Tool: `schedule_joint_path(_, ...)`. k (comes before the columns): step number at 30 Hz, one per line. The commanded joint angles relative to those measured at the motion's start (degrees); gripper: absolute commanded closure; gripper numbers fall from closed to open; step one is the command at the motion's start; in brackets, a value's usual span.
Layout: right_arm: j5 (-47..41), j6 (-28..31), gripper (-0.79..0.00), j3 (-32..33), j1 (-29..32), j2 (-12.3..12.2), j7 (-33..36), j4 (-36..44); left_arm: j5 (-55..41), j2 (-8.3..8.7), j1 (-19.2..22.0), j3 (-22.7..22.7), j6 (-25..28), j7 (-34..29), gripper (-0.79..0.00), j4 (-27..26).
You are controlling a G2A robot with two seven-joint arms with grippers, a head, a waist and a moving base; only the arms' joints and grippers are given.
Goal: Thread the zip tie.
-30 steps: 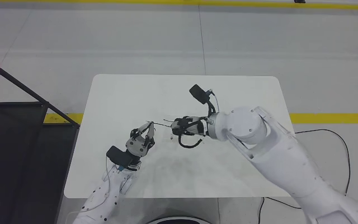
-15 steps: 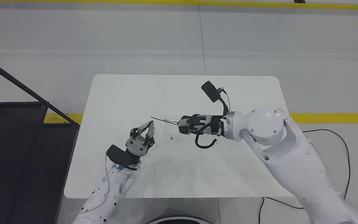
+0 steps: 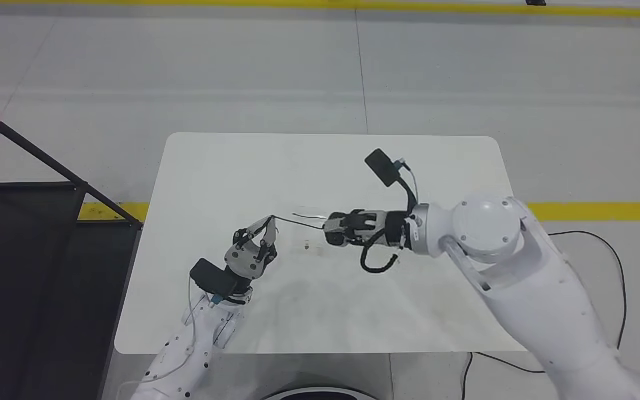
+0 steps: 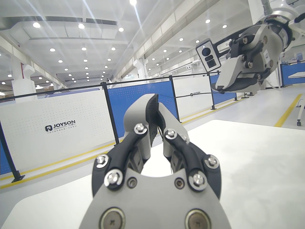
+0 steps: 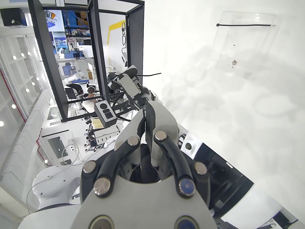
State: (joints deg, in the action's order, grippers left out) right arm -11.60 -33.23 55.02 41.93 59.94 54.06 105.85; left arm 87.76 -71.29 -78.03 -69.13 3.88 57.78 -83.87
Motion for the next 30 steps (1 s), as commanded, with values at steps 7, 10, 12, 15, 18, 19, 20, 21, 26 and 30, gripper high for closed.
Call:
schedule_joint_path(7, 0.1, -0.7, 0.000, -0.1, -0.5, 0.0, 0.3, 0.1, 0.0, 0.00, 0.0, 0.0, 0.0, 0.0, 0.000, 0.0)
schedule_joint_path(10, -0.1, -0.7, 0.000, -0.1, -0.6, 0.0, 0.3, 0.1, 0.0, 0.00, 0.0, 0.0, 0.0, 0.0, 0.000, 0.0)
schedule_joint_path(12, -0.2, -0.8, 0.000, -0.2, -0.8, 0.1, 0.4, 0.0, 0.0, 0.00, 0.0, 0.0, 0.0, 0.0, 0.000, 0.0)
schedule_joint_path(15, -0.3, -1.1, 0.000, -0.5, -1.2, 0.1, 0.4, -0.2, 0.0, 0.00, 0.0, 0.0, 0.0, 0.0, 0.000, 0.0)
schedule_joint_path(18, -0.2, -1.5, 0.000, -0.8, -1.6, 0.2, 0.4, -0.3, 0.0, 0.00, 0.0, 0.0, 0.0, 0.0, 0.000, 0.0)
schedule_joint_path(19, -0.2, -1.7, 0.000, -0.9, -1.7, 0.2, 0.4, -0.4, 0.0, 0.00, 0.0, 0.0, 0.0, 0.0, 0.000, 0.0)
schedule_joint_path(20, -0.1, -1.8, 0.000, -1.0, -1.9, 0.2, 0.4, -0.4, 0.0, 0.00, 0.0, 0.0, 0.0, 0.0, 0.000, 0.0)
schedule_joint_path(21, -0.1, -1.8, 0.000, -1.0, -1.9, 0.3, 0.5, -0.4, 0.0, 0.00, 0.0, 0.0, 0.0, 0.0, 0.000, 0.0)
schedule_joint_path(26, 0.2, -2.0, 0.000, -1.3, -2.2, 0.3, 0.5, -0.5, 0.0, 0.00, 0.0, 0.0, 0.0, 0.0, 0.000, 0.0)
schedule_joint_path(30, 0.0, -1.9, 0.000, -1.3, -2.2, 0.3, 0.4, -0.5, 0.0, 0.00, 0.0, 0.0, 0.0, 0.0, 0.000, 0.0)
